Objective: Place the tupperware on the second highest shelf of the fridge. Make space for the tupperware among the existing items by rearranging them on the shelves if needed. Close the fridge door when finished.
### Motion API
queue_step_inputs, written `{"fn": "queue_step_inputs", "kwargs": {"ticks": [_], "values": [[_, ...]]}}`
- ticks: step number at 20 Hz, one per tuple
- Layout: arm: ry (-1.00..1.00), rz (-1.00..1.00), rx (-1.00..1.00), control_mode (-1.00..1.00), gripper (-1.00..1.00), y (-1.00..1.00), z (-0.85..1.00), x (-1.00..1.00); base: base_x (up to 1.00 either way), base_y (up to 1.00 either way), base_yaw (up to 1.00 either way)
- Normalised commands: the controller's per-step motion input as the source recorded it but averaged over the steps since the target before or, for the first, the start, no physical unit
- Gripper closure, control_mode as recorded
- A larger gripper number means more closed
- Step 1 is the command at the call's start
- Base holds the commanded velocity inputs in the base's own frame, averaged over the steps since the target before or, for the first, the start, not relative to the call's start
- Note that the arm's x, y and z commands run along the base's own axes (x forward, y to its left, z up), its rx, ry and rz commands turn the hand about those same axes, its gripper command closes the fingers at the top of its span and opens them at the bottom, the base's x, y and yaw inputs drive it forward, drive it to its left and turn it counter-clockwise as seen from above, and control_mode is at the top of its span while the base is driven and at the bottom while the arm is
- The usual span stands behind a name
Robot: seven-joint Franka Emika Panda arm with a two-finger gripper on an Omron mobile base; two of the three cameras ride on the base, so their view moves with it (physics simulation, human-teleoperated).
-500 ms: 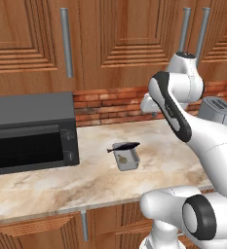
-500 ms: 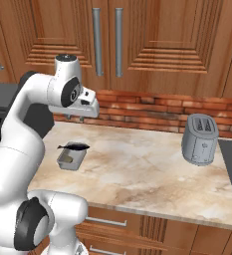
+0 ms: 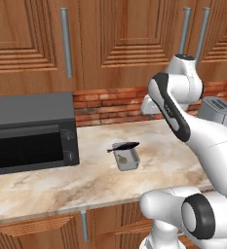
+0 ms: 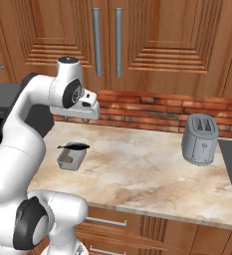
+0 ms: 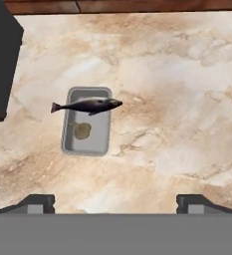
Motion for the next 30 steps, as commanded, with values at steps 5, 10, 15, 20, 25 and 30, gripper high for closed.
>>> {"fn": "queue_step_inputs", "kwargs": {"ticks": [5, 10, 15, 20, 25, 30], "values": [[-0.03, 0.0, 0.0, -1.0, -1.0, 0.25, -0.98, 0.0, 0.0, 0.0, 0.0], [0.0, 0.0, 0.0, -1.0, -1.0, 0.18, -0.87, 0.0, 0.0, 0.0, 0.0], [0.0, 0.0, 0.0, -1.0, -1.0, 0.03, -0.37, 0.0, 0.0, 0.0, 0.0], [0.05, 0.01, 0.0, -1.0, -1.0, 0.0, -0.16, 0.13, 0.0, 0.0, 0.0], [0.13, 0.02, -0.02, -1.0, -1.0, 0.0, -0.26, 0.27, 0.0, 0.0, 0.0], [0.08, 0.01, 0.0, -1.0, -1.0, 0.0, -0.21, 0.29, 0.0, 0.0, 0.0]]}}
